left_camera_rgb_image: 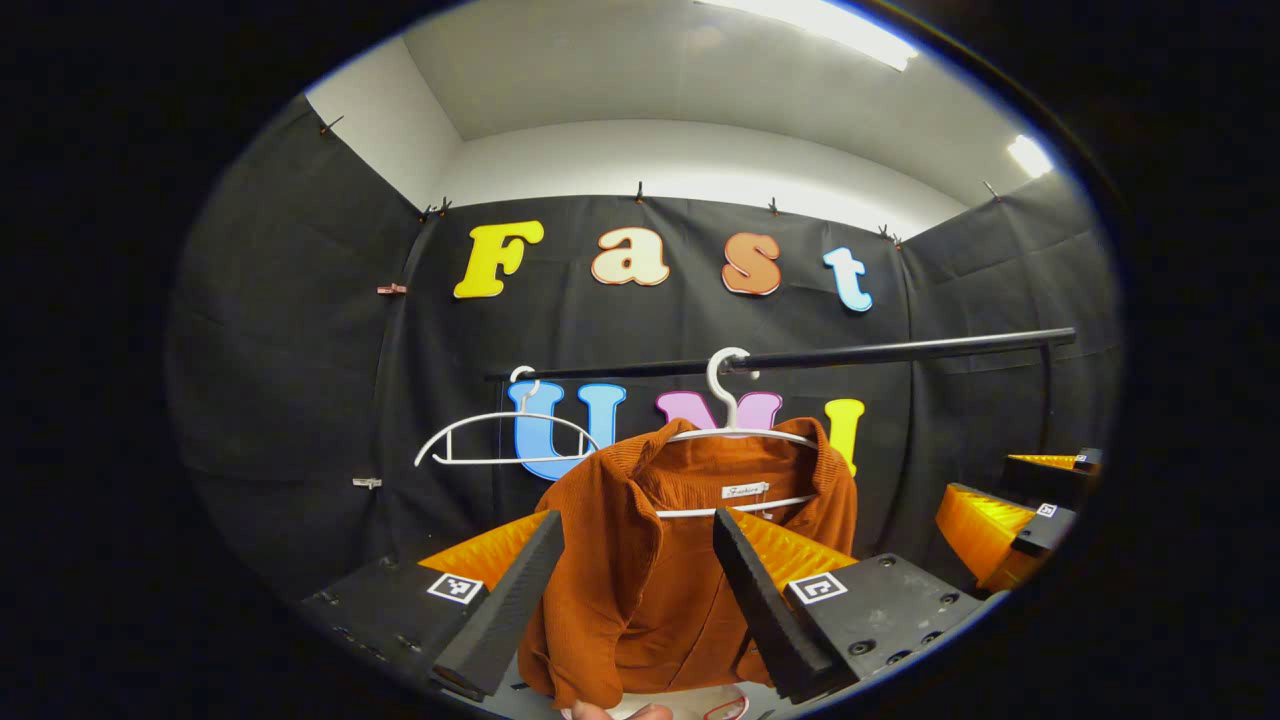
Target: Grasp the clothes on the hanger with both hands and then place them into the laundry hamper below.
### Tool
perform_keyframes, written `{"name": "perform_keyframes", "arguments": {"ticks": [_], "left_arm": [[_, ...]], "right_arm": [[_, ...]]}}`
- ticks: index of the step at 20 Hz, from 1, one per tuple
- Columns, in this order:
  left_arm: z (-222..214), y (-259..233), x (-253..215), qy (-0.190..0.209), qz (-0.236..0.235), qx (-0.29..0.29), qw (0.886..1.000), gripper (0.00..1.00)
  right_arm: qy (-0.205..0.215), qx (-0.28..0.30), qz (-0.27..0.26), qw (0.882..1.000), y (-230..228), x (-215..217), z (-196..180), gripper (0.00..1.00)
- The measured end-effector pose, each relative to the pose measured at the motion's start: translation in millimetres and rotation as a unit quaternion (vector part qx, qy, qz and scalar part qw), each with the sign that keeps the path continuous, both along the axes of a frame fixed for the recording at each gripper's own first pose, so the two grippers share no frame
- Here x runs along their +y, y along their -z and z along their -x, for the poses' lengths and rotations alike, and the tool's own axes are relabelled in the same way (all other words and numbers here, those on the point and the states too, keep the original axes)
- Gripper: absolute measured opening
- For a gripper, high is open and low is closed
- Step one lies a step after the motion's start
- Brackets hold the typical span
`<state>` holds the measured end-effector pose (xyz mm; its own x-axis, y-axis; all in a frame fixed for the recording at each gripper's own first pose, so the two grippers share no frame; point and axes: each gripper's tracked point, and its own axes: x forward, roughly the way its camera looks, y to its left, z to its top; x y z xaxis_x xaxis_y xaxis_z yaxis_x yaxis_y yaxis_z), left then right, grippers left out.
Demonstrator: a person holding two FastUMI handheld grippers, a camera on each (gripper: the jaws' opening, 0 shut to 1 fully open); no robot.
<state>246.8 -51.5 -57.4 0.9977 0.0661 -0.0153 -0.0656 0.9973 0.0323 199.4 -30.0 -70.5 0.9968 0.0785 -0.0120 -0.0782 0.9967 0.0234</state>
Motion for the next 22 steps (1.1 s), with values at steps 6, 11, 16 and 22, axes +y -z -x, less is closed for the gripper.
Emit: {"name": "perform_keyframes", "arguments": {"ticks": [6,11,16,22], "left_arm": [[-67,31,9,-0.039,-0.013,0.015,0.999,0.95],[-101,51,21,-0.061,-0.028,0.017,0.998,0.94],[-117,59,42,-0.082,-0.025,0.015,0.996,0.44],[-121,62,47,-0.062,-0.016,0.022,0.998,0.05]], "right_arm": [[-0.019,0.022,-0.023,0.999,38,6,-65,0.98],[-0.021,0.030,-0.032,0.999,59,27,-115,0.96],[0.021,0.045,-0.052,0.997,85,34,-154,0.96],[0.070,0.076,-0.071,0.992,114,31,-175,0.71]]}}
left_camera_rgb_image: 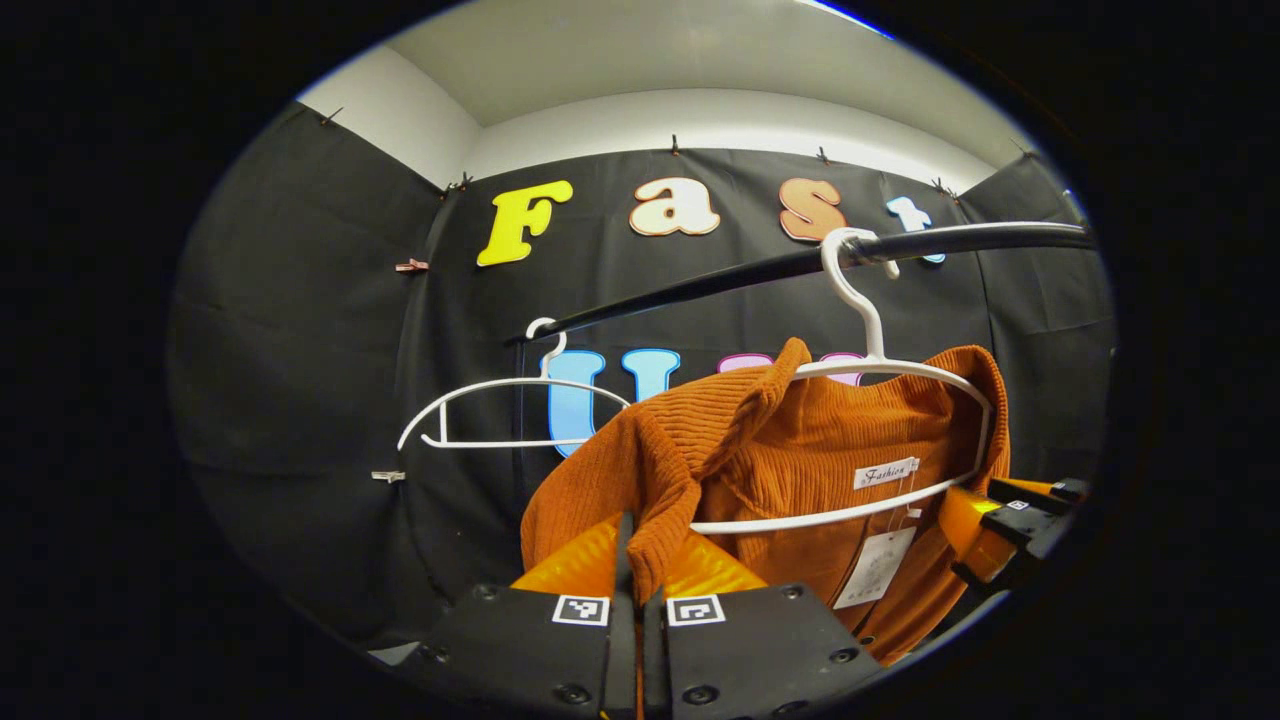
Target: Grasp the clothes on the hanger with both hands and then place them into the laundry hamper below.
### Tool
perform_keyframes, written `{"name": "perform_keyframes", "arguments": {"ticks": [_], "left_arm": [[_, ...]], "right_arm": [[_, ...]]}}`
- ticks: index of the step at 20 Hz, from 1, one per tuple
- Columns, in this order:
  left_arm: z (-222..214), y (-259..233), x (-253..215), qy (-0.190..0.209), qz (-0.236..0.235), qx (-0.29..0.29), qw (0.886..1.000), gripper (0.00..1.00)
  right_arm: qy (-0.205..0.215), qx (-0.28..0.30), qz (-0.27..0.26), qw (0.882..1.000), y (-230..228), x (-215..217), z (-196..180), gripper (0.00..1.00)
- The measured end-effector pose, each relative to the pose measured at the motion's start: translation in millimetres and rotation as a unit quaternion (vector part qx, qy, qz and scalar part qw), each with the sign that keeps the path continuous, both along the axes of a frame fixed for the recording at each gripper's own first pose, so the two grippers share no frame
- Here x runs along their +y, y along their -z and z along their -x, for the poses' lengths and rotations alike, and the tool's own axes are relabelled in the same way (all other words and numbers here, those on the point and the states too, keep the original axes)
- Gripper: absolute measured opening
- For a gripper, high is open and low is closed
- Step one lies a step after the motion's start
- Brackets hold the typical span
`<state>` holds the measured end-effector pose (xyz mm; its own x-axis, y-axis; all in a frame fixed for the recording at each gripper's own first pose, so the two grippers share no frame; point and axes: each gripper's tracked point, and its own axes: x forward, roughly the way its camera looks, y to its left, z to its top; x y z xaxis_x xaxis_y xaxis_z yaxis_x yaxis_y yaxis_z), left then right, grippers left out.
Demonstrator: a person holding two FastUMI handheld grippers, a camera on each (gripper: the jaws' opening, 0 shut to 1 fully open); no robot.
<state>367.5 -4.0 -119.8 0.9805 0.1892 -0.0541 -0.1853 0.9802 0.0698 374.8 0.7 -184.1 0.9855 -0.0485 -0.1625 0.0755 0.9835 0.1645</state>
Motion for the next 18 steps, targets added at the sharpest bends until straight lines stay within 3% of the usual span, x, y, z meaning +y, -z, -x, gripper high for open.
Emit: {"name": "perform_keyframes", "arguments": {"ticks": [1,2,3,5,7,8,11,15,18], "left_arm": [[-1,2,1,0.005,0.001,0.001,1.000,0.05],[-1,2,0,0.010,0.002,0.004,1.000,0.05],[-3,6,-2,0.018,0.001,0.008,1.000,0.07],[-4,9,-4,0.033,-0.003,0.014,0.999,0.07],[-3,12,-7,0.052,0.005,0.021,0.998,0.07],[-3,10,-8,0.057,0.013,0.020,0.998,0.05],[-3,12,-9,0.072,0.023,0.026,0.997,0.06],[2,8,-8,0.096,-0.006,0.036,0.995,0.03],[4,5,-5,0.097,-0.003,0.038,0.995,0.03]], "right_arm": [[0.010,0.007,-0.010,1.000,4,-4,-1,0.53],[0.018,0.015,-0.013,1.000,9,-7,-1,0.53],[0.022,0.025,-0.010,0.999,17,-8,-1,0.29],[0.019,0.026,-0.006,0.999,14,-13,8,0.11],[0.004,0.015,0.004,1.000,5,-13,13,0.13],[-0.004,0.012,0.001,1.000,4,-10,11,0.05],[-0.031,0.010,-0.021,0.999,2,-3,15,0.05],[-0.088,0.008,-0.114,0.990,-7,12,31,0.05],[-0.098,0.031,-0.154,0.983,5,7,32,0.05]]}}
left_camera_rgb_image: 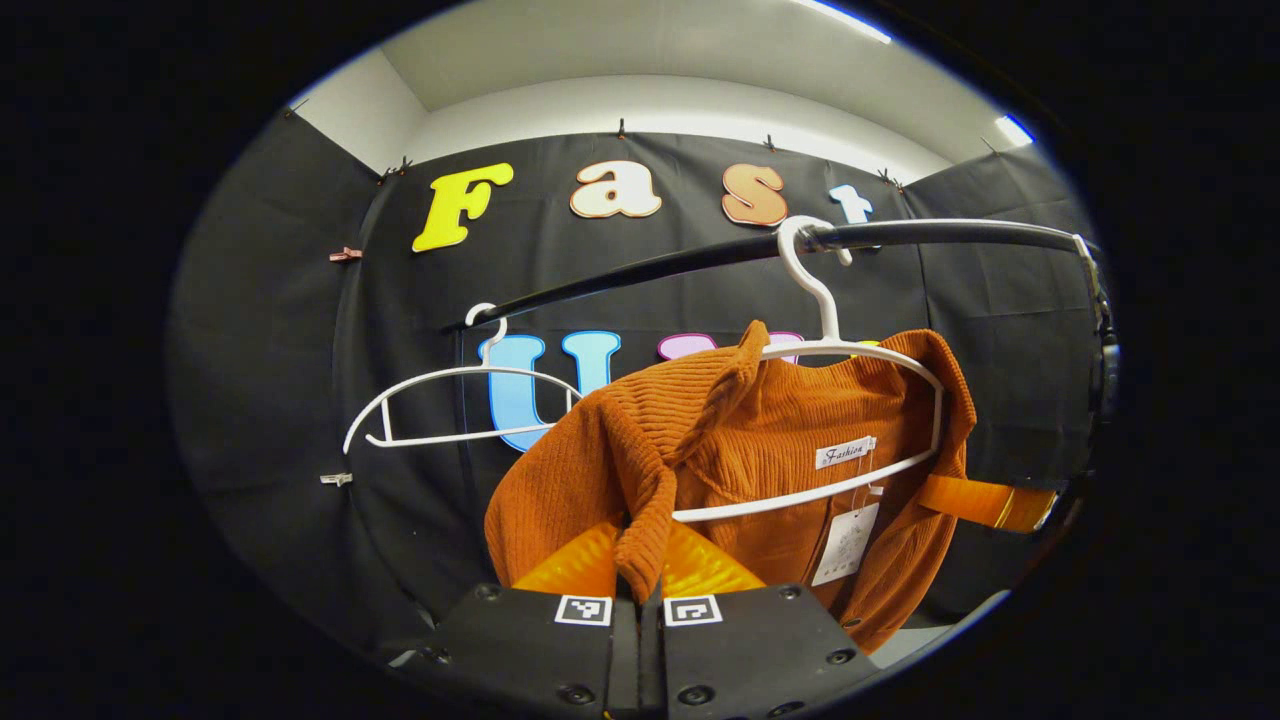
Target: Grasp the clothes on the hanger with both hands and then place them into the laundry hamper below.
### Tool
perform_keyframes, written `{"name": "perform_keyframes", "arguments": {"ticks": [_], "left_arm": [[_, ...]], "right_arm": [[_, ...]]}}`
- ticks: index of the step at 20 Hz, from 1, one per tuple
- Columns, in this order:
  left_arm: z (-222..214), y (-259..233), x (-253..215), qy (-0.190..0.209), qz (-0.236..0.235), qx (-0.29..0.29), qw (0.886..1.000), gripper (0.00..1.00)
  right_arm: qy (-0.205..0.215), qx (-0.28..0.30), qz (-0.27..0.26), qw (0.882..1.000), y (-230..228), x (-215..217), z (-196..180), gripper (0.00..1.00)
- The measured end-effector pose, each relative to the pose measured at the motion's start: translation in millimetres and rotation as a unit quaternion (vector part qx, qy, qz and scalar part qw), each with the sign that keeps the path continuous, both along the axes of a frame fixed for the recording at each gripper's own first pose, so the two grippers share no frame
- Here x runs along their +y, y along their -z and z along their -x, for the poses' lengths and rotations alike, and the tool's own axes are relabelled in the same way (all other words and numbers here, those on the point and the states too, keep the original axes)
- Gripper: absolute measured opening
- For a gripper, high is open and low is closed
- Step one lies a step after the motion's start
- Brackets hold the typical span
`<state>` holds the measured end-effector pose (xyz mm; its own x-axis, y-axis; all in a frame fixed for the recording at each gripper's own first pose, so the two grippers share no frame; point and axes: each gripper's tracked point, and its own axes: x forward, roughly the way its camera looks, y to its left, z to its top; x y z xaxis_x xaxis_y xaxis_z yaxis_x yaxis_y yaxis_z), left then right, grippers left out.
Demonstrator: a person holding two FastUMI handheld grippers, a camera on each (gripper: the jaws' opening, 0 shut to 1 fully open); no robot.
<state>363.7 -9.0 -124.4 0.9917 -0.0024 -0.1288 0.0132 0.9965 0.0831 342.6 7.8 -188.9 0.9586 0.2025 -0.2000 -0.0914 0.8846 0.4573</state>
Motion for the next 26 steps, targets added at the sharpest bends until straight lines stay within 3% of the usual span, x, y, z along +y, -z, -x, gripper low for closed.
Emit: {"name": "perform_keyframes", "arguments": {"ticks": [11,18,26], "left_arm": [[1,2,0,0.016,0.010,0.031,0.999,0.03],[-3,-4,4,0.029,0.009,0.050,0.998,0.07],[-22,-42,15,0.037,0.012,0.038,0.999,0.02]], "right_arm": [[-0.021,0.042,-0.053,0.997,5,-33,-23,0.05],[0.024,0.023,-0.060,0.998,-25,-81,-53,0.05],[0.088,-0.037,-0.042,0.995,-75,-125,-100,0.04]]}}
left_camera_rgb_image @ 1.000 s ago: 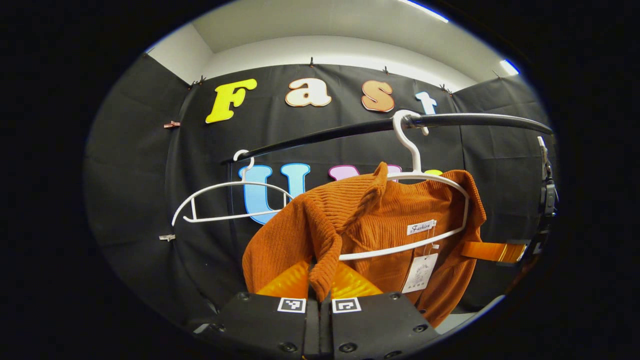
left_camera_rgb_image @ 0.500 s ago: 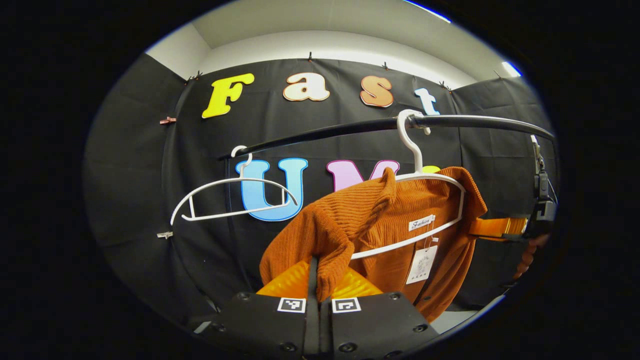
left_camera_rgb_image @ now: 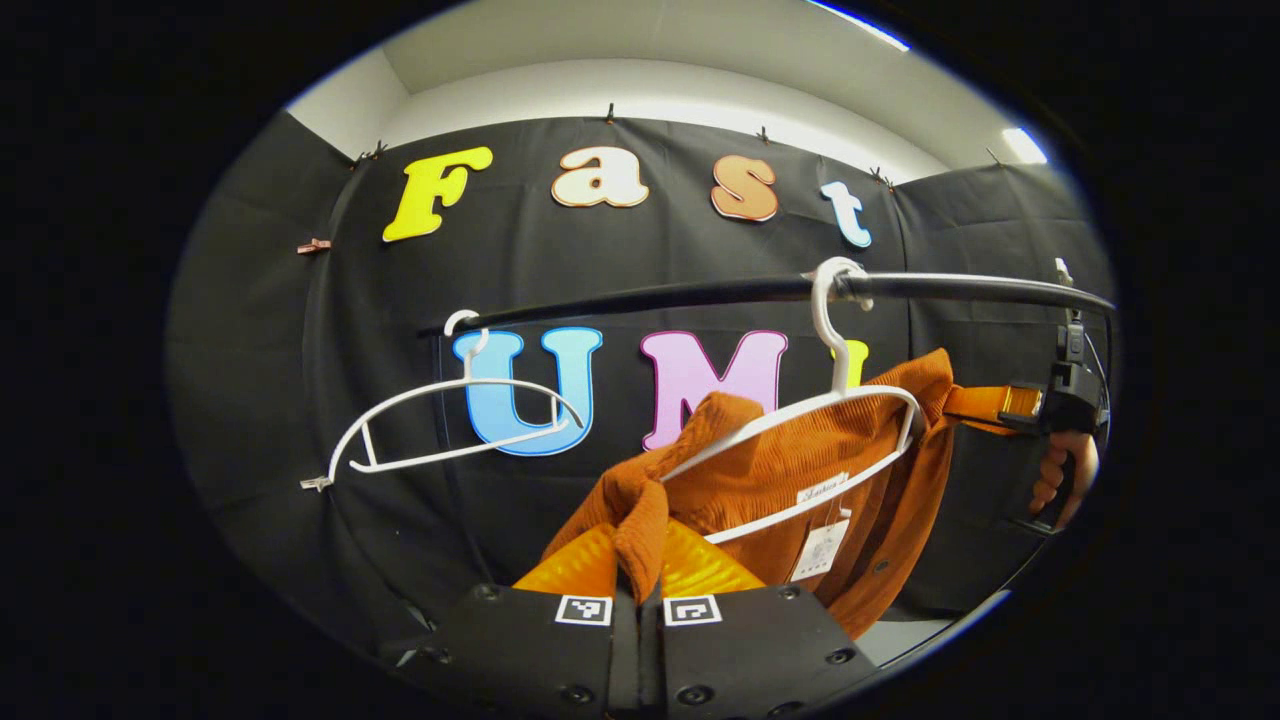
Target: Grasp the clothes on the hanger with both hands and then place them into the laundry hamper below.
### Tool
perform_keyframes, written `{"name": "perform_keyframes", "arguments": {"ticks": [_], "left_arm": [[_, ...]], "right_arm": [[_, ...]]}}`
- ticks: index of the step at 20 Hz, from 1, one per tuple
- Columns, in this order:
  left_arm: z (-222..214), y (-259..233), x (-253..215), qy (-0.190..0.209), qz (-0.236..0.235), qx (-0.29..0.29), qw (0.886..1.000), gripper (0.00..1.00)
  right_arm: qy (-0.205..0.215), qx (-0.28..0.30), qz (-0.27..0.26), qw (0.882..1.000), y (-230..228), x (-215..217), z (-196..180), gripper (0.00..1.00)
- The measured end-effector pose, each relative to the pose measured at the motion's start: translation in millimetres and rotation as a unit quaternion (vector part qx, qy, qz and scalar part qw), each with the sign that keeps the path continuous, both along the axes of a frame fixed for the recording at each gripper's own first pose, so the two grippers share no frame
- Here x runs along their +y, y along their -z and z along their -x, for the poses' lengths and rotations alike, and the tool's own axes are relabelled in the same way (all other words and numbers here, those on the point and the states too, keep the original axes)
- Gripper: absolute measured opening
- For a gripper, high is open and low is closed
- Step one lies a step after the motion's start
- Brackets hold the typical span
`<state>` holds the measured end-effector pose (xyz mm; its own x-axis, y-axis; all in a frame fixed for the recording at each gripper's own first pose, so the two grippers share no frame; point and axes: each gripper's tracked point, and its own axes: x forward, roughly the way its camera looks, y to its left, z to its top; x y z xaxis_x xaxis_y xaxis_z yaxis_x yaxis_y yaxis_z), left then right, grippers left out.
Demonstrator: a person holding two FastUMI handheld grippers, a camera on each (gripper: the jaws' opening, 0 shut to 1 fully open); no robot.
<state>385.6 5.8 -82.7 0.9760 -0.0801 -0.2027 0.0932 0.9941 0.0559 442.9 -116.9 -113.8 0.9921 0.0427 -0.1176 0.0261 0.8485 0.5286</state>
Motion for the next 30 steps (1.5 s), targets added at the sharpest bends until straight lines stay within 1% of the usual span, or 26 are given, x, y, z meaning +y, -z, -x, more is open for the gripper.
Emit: {"name": "perform_keyframes", "arguments": {"ticks": [2,3,5,6,7,9,11,12,13,15,19,22,24,27,30], "left_arm": [[-4,-3,6,-0.007,0.003,0.000,1.000,0.05],[-4,-1,6,-0.003,0.003,0.003,1.000,0.02],[-2,2,3,0.006,-0.004,0.008,1.000,0.05],[0,5,2,0.011,-0.009,0.012,1.000,0.03],[1,9,3,0.012,-0.014,0.016,1.000,0.05],[3,17,13,0.004,-0.014,0.023,1.000,0.05],[7,24,26,-0.013,-0.006,0.028,1.000,0.05],[11,27,33,-0.019,-0.004,0.031,0.999,0.05],[14,32,37,-0.024,-0.006,0.035,0.999,0.05],[21,43,51,-0.038,-0.015,0.043,0.998,0.05],[33,74,76,-0.066,-0.003,0.071,0.995,0.05],[46,104,83,-0.073,0.009,0.094,0.993,0.05],[56,123,76,-0.057,0.018,0.110,0.992,0.05],[68,135,54,-0.021,0.019,0.111,0.993,0.05],[78,133,17,0.030,0.026,0.102,0.994,0.05]], "right_arm": [[0.023,0.012,0.017,1.000,11,-13,-9,0.05],[0.030,0.024,0.030,0.999,24,-19,-11,0.04],[0.039,0.049,0.047,0.997,48,-27,-15,0.05],[0.037,0.062,0.049,0.996,60,-26,-15,0.05],[0.034,0.074,0.049,0.995,75,-22,-12,0.05],[0.021,0.097,0.038,0.994,101,-9,-2,0.05],[0.008,0.106,0.003,0.994,116,8,16,0.05],[0.002,0.110,-0.007,0.994,123,16,24,0.09],[-0.008,0.113,-0.014,0.993,130,23,33,0.05],[-0.030,0.125,-0.022,0.991,143,40,50,0.05],[-0.076,0.131,-0.033,0.988,145,78,77,0.05],[-0.118,0.125,-0.041,0.984,135,112,95,0.05],[-0.143,0.123,-0.043,0.981,129,132,106,0.05],[-0.174,0.122,-0.047,0.976,122,163,122,0.05],[-0.211,0.115,-0.056,0.969,109,194,135,0.05]]}}
